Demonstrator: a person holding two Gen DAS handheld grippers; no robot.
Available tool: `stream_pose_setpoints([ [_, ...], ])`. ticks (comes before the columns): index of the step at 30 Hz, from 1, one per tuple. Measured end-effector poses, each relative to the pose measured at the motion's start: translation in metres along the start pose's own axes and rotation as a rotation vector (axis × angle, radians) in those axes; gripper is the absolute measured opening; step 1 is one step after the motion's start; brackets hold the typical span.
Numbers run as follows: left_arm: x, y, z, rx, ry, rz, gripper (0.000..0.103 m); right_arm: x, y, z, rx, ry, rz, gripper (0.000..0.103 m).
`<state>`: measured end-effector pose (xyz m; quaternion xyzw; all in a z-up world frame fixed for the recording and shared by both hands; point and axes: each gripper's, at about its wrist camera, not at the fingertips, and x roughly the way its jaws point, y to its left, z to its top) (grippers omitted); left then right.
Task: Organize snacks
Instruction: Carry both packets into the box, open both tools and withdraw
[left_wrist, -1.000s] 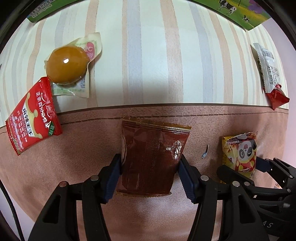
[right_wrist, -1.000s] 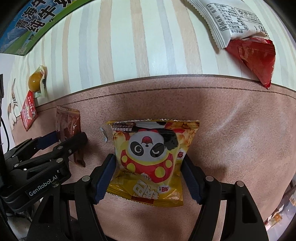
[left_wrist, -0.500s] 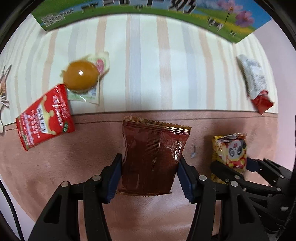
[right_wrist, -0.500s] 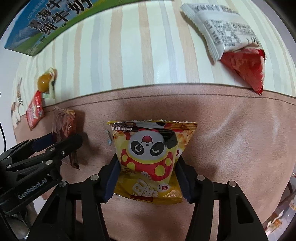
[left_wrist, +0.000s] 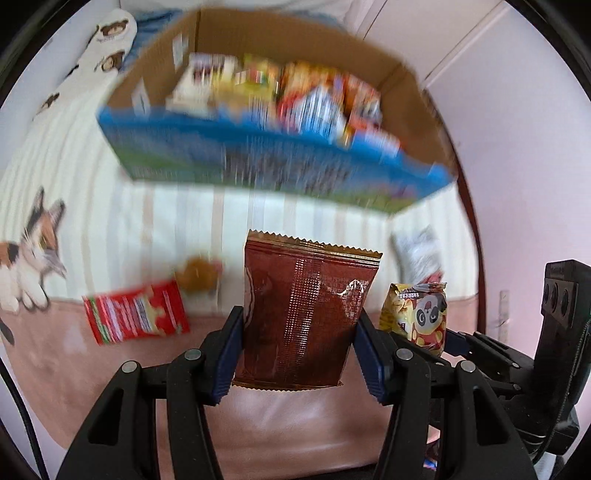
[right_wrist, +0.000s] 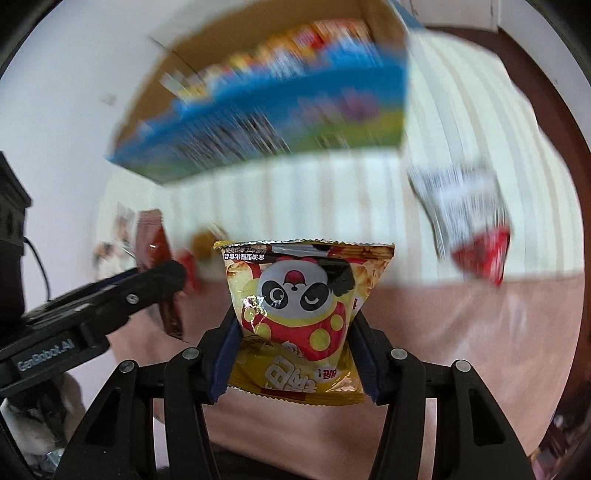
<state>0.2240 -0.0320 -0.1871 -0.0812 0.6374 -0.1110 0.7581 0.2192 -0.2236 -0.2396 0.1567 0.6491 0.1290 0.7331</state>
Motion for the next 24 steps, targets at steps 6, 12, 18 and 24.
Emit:
stream_pose_setpoints([
  [6, -0.047, 0.004, 0.068, 0.011, -0.095, 0.045, 0.054, -0.043, 0.057, 0.073, -0.073, -0.150, 0.057, 0.058],
  [12, -0.039, 0.023, 0.134, 0.031, -0.098, 0.171, 0.054, -0.036, 0.079, 0.150, -0.098, -0.188, 0.022, 0.058],
  [18, -0.001, 0.053, 0.168, -0.014, -0.019, 0.206, 0.055, -0.001, 0.082, 0.186, -0.095, -0.145, -0.038, 0.058],
  [24, 0.034, 0.064, 0.171, -0.025, 0.076, 0.199, 0.059, 0.040, 0.062, 0.192, -0.045, -0.029, -0.077, 0.098],
])
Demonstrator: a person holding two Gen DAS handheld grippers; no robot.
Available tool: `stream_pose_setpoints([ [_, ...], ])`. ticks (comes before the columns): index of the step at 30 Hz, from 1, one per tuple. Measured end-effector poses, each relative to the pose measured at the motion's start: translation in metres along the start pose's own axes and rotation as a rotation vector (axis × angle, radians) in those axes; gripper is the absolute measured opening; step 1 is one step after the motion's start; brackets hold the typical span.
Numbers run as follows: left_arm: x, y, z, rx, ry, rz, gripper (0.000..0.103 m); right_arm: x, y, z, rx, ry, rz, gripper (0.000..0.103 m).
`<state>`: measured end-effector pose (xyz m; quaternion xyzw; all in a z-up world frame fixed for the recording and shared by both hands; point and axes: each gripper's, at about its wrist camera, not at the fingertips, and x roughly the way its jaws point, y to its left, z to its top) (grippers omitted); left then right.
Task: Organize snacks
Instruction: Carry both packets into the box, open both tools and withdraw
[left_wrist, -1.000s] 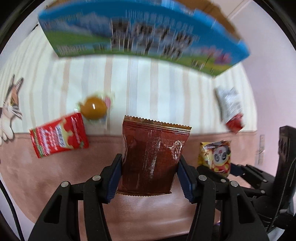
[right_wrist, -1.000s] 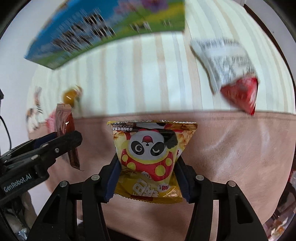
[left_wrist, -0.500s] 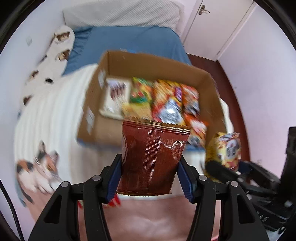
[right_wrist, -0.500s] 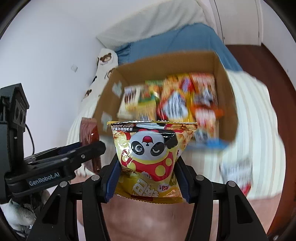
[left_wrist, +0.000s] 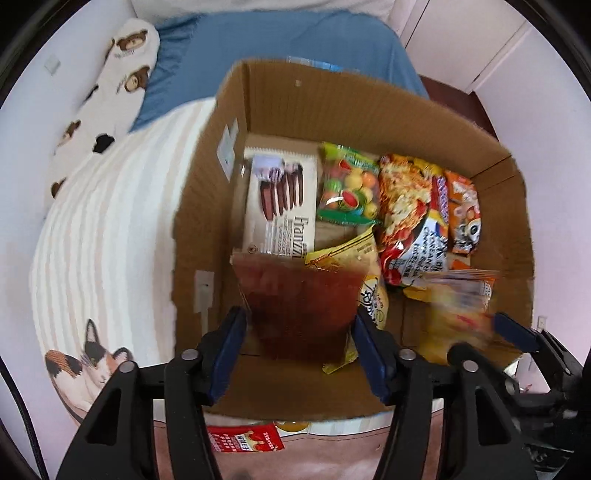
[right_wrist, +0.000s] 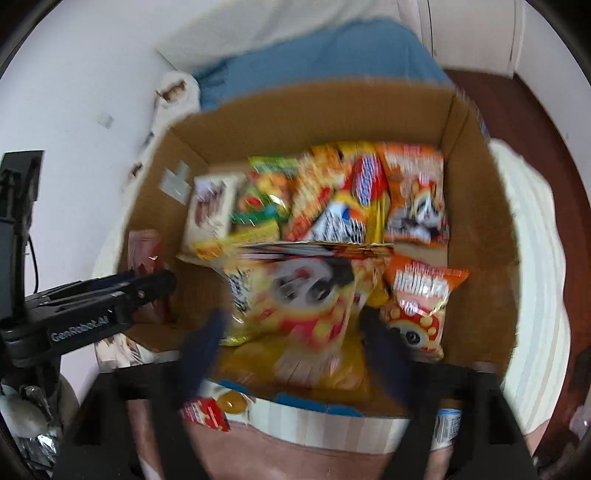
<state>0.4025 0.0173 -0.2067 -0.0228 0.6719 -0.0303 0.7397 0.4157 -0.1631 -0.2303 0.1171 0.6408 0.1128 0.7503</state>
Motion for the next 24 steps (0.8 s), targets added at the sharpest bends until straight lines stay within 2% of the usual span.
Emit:
stream_pose_setpoints([
  [1, 0.006, 0.000, 0.000, 0.002, 0.007, 0.003, 0.070, 0.004, -0.003, 0.000, 0.003, 0.009, -0.006, 0.099],
  [3, 0.011, -0.001, -0.003, 0.011, 0.009, 0.014, 0.083, 0.010, -0.008, -0.001, 0.004, 0.021, -0.026, 0.099],
  [4, 0.012, -0.001, -0.004, 0.011, 0.006, 0.016, 0.084, 0.011, -0.011, -0.001, 0.010, 0.026, -0.029, 0.099],
  [9, 0.014, -0.004, -0.010, 0.001, -0.005, 0.004, 0.084, 0.013, -0.022, -0.001, 0.029, 0.028, -0.051, 0.099],
  [15, -0.004, -0.010, -0.022, 0.009, -0.115, 0.052, 0.084, 0.002, -0.028, -0.011, 0.017, -0.006, -0.118, 0.099],
  [19, -0.022, -0.017, -0.036, 0.024, -0.192, 0.067, 0.084, -0.014, -0.027, -0.022, -0.013, -0.062, -0.180, 0.099],
  [24, -0.045, -0.026, -0.054, 0.048, -0.261, 0.072, 0.084, -0.045, -0.025, -0.035, -0.017, -0.153, -0.205, 0.099],
])
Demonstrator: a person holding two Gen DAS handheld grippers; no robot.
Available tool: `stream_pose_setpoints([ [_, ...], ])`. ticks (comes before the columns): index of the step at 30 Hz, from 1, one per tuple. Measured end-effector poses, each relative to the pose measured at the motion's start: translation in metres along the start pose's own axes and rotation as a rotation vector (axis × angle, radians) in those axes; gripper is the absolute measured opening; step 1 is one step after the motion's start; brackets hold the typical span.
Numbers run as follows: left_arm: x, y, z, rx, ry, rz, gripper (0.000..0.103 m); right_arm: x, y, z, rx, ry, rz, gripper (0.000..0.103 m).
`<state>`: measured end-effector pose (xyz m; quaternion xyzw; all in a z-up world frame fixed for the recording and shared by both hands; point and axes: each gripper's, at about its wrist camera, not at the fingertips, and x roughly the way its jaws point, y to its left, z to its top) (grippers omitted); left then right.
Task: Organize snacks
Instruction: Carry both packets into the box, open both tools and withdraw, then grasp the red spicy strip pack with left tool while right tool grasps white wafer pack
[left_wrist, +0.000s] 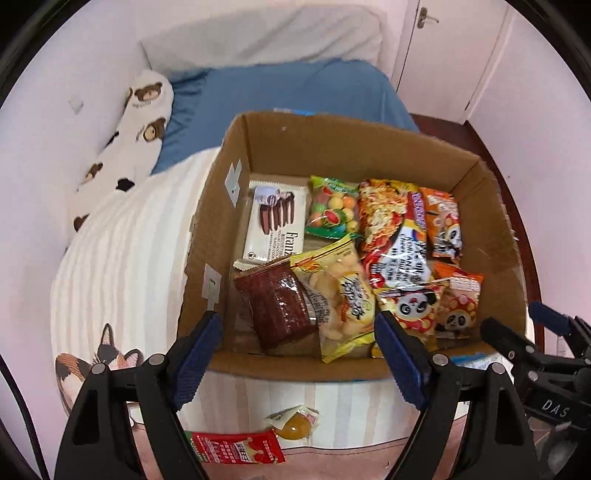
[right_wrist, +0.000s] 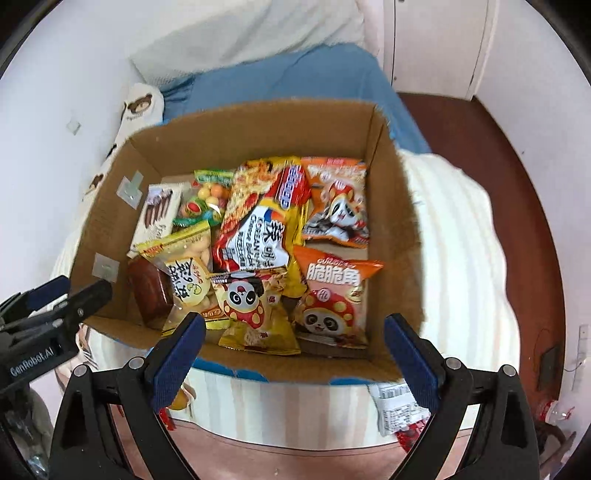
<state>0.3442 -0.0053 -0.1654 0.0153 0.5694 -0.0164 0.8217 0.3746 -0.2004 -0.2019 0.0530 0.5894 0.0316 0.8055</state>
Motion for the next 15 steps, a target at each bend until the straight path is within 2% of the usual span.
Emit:
stream_pose_setpoints([
  [10, -0.066, -0.020, -0.029, 0.024, -0.116, -0.039, 0.084, -0.074, 0.004, -0.028, -0.023, -0.165, -0.010, 0.099],
  [15, -0.098, -0.023, -0.043, 0.011, -0.179, -0.042, 0.084, -0.103, 0.004, -0.043, -0.016, -0.200, 0.018, 0.099],
])
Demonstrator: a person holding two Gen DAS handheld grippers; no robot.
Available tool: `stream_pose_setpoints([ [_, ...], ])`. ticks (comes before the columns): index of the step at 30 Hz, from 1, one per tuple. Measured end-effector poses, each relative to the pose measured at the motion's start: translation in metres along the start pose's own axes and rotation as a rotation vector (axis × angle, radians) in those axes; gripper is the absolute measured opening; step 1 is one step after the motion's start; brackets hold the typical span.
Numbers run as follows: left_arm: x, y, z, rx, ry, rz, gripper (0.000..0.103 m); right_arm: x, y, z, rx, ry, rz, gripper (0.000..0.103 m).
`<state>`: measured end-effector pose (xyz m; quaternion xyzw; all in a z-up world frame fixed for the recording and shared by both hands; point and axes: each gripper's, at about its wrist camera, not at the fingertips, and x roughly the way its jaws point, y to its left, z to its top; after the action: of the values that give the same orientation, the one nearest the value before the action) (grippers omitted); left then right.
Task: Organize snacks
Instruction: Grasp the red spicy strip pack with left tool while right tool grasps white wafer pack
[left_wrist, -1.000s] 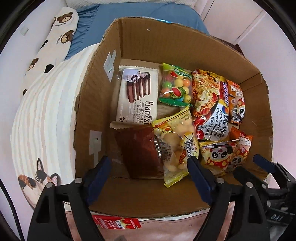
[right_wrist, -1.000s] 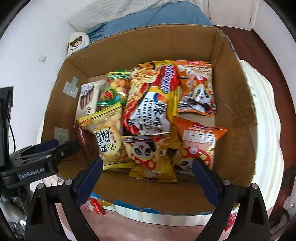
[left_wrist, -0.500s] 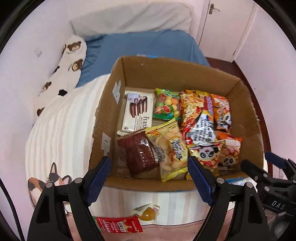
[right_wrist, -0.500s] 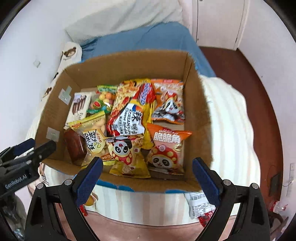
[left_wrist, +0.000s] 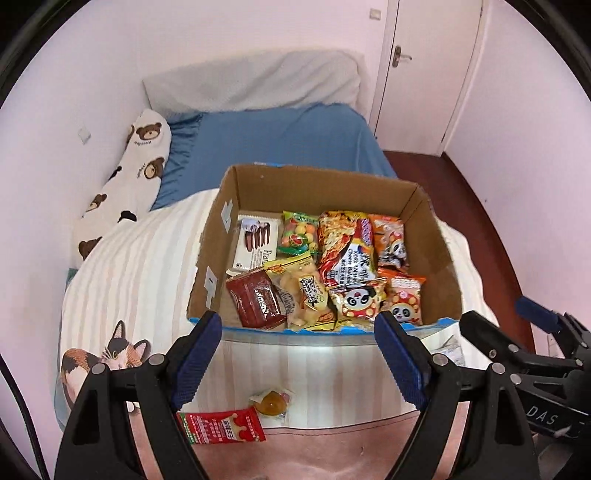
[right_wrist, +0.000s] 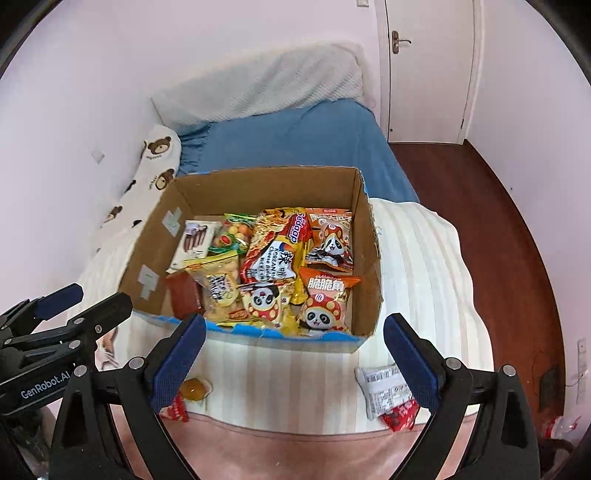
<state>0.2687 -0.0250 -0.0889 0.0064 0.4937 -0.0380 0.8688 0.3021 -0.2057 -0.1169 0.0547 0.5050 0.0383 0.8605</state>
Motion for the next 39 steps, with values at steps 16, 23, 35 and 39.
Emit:
stream_pose_setpoints([
  [16, 0.056, -0.010, -0.082, -0.076, 0.164, 0.066, 0.102, 0.067, -0.125, -0.081, 0.226, 0.255, -0.041, 0.101],
  [23, 0.088, -0.008, -0.133, -0.095, 0.277, 0.131, 0.102, 0.150, -0.162, -0.102, 0.330, 0.401, -0.007, 0.101],
  [35, 0.091, 0.043, -0.165, -0.063, 0.331, 0.223, 0.102, 0.194, -0.120, -0.111, 0.290, 0.399, -0.018, 0.087],
  [39, 0.098, 0.069, -0.175, -0.004, 0.374, 0.227, 0.102, 0.186, -0.070, -0.135, 0.126, 0.444, -0.017, 0.086],
])
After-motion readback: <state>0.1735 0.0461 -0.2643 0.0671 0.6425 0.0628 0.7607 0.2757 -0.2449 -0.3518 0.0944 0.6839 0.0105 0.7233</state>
